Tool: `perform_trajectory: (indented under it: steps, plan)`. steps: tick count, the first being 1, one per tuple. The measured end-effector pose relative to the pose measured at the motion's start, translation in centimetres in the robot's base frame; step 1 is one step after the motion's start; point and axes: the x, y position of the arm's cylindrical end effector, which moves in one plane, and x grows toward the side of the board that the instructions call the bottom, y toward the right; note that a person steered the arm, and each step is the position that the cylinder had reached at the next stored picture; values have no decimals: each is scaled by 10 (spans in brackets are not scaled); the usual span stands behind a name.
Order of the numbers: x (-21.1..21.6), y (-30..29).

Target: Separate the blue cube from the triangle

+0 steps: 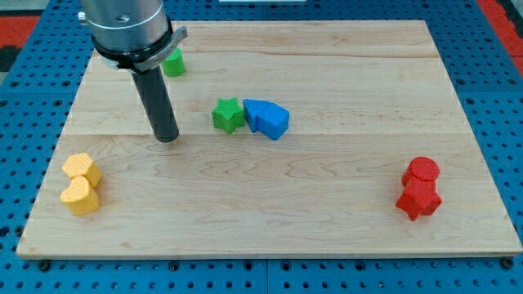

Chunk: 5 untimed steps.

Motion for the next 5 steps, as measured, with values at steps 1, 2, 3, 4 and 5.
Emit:
perform_trajectory:
  steps: [1,2,3,4,5]
  plan:
    - [2,4]
    - [10,42]
    - [13,105]
    - [-4,115]
    - [-11,143]
